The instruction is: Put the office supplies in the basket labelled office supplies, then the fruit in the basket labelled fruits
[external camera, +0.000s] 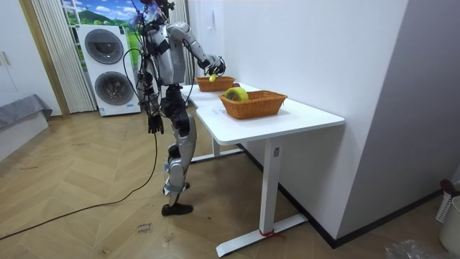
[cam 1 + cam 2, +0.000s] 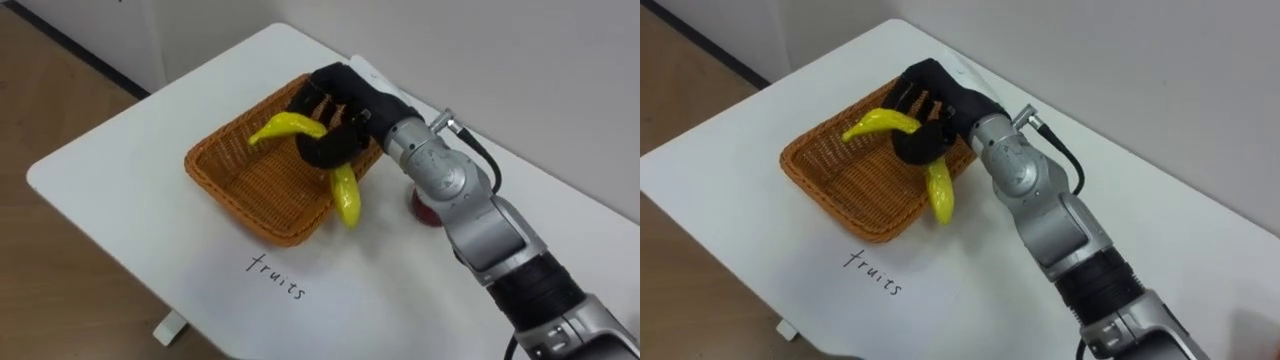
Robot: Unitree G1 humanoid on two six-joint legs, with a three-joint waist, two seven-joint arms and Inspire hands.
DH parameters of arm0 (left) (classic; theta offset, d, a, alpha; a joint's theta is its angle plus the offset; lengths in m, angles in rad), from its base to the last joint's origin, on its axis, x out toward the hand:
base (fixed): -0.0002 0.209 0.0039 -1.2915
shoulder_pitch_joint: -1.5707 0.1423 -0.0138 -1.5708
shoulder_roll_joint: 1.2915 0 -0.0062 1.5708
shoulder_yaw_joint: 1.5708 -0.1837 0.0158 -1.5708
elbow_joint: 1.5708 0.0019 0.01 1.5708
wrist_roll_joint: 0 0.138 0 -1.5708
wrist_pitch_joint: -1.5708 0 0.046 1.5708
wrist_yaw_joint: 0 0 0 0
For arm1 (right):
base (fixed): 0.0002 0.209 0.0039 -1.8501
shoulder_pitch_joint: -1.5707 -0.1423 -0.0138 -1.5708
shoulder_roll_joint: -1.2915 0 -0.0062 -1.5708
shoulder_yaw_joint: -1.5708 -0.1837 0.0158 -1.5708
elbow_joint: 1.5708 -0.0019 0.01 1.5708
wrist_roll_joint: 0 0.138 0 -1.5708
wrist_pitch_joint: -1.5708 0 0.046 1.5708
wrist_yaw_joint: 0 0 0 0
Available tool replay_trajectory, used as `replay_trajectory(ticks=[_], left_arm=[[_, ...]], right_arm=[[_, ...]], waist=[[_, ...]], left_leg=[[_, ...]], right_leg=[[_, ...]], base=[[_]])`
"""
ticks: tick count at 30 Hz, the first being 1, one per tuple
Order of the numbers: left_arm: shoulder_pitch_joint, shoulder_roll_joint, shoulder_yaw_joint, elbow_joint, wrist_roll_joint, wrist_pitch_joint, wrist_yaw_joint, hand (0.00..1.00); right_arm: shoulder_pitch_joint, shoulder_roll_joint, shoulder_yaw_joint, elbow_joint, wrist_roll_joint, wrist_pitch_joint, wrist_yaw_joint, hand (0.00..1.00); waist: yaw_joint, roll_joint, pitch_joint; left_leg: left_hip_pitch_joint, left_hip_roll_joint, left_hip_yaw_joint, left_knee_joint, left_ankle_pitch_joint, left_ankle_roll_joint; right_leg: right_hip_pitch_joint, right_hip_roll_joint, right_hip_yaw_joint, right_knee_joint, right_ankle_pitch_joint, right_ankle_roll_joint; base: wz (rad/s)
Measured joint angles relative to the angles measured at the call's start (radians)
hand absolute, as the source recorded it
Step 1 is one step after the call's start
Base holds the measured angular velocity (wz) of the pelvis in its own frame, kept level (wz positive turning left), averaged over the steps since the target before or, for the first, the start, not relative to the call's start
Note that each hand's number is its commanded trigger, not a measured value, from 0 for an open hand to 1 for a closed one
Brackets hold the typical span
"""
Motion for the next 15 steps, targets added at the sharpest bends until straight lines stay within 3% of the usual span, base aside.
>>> replay_trajectory(ticks=[11,12,13,14,15], left_arm=[[-0.009,0.0,-0.001,-0.017,0.007,0.012,-0.008,0.0],[-0.009,0.0,-0.001,-0.017,0.007,0.014,-0.009,0.0],[-0.008,0.0,-0.001,-0.017,0.006,0.017,-0.01,0.0],[-0.007,0.0,-0.001,-0.016,0.006,0.017,-0.014,0.0],[-0.007,0.0,-0.001,-0.016,0.006,0.017,-0.018,0.0]], right_arm=[[-0.001,0.002,0.016,0.012,-0.039,0.001,-0.009,0.97],[-0.001,0.002,0.018,0.012,-0.039,0.001,-0.009,0.78],[-0.002,0.002,0.018,0.014,-0.039,0.001,-0.009,0.44],[-0.005,0.002,0.018,0.021,-0.039,0.001,-0.009,0.18],[-0.007,0.002,0.018,0.026,-0.038,0.001,-0.009,0.0]], waist=[[0.018,0.0,-0.0003],[0.018,-0.001,-0.0007],[0.019,-0.002,-0.0012],[0.019,-0.002,-0.0015],[0.019,-0.002,-0.0016]], left_leg=[[-0.018,-0.009,-0.026,0.012,0.0,0.0],[-0.017,-0.009,-0.027,0.012,0.0,0.0],[-0.015,-0.01,-0.027,0.013,0.0,0.001],[-0.015,-0.011,-0.027,0.013,0.001,0.002],[-0.015,-0.012,-0.027,0.013,0.001,0.002]], right_leg=[[0.0,-0.002,-0.024,0.001,0.0,0.0],[0.0,-0.002,-0.024,0.001,0.0,0.0],[0.0,-0.003,-0.023,0.001,0.0,0.001],[0.0,-0.005,-0.023,0.001,-0.001,0.001],[0.0,-0.006,-0.023,0.001,-0.001,0.001]], base=[[0.07],[0.05],[0.0],[0.0],[0.0]])
